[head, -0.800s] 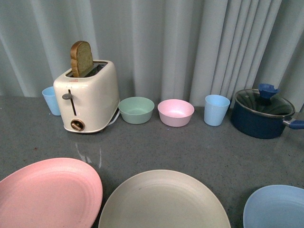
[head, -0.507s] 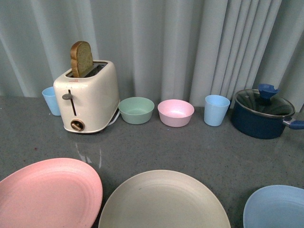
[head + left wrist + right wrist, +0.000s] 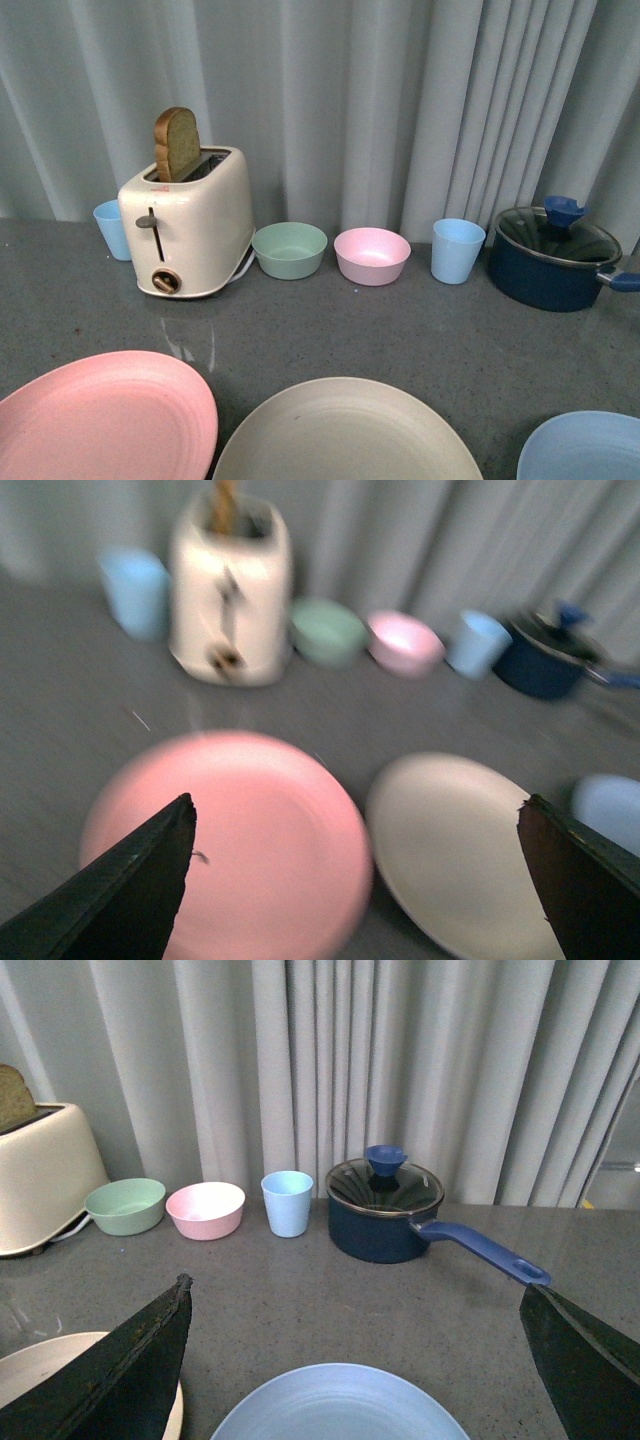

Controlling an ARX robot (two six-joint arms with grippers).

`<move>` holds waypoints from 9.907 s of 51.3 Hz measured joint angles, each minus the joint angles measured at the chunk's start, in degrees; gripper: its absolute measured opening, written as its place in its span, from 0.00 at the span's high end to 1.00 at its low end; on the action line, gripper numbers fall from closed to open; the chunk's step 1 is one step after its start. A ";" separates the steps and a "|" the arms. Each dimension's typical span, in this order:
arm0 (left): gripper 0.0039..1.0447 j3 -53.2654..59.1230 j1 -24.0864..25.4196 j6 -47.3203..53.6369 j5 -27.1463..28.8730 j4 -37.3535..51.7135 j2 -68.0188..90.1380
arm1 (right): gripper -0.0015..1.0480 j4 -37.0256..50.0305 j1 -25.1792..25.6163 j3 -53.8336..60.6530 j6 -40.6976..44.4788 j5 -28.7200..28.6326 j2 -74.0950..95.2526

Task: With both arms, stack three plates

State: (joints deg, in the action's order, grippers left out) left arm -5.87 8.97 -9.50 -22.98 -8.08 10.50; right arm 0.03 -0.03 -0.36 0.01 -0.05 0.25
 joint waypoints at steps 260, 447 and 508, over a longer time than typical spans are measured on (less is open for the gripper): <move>0.97 -47.95 -10.86 25.35 -4.22 -9.51 88.46 | 0.07 0.00 0.00 0.00 0.00 -0.02 0.00; 0.97 4.31 -9.09 9.14 22.99 30.18 11.54 | 0.07 0.00 0.00 0.00 0.00 -0.02 0.00; 0.56 4.28 -9.09 9.14 22.97 8.11 -10.29 | 0.07 0.00 0.00 0.00 0.00 -0.02 0.00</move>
State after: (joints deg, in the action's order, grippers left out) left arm -1.58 -0.12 -0.36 -0.01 0.03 0.21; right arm 0.03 -0.03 -0.36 0.01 -0.08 0.25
